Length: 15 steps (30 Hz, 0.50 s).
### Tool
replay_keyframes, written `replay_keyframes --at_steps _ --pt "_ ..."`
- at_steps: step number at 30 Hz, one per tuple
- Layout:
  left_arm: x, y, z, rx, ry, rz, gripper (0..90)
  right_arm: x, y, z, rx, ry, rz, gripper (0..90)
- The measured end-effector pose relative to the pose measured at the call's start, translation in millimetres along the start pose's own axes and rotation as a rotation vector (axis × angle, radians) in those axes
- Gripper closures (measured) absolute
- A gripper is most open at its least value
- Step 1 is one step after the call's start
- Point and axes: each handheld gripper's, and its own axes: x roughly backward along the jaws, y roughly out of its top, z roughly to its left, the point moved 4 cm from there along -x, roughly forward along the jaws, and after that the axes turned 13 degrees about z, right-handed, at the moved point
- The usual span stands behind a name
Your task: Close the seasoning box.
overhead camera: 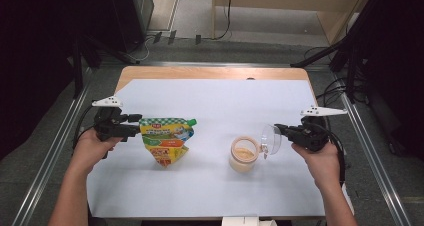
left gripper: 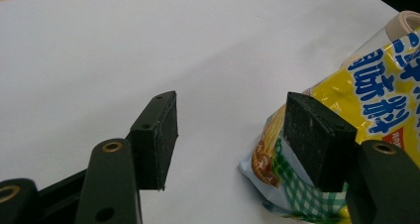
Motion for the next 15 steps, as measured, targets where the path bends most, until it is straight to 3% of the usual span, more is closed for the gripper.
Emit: replay_keyframes --at_steps 15 --pt "-0.6 2.0 2.6 0.017 -0.007 -0.004 37.9 -8.1 -1.2 9.3 0.022 0.016 0.025 90.0"
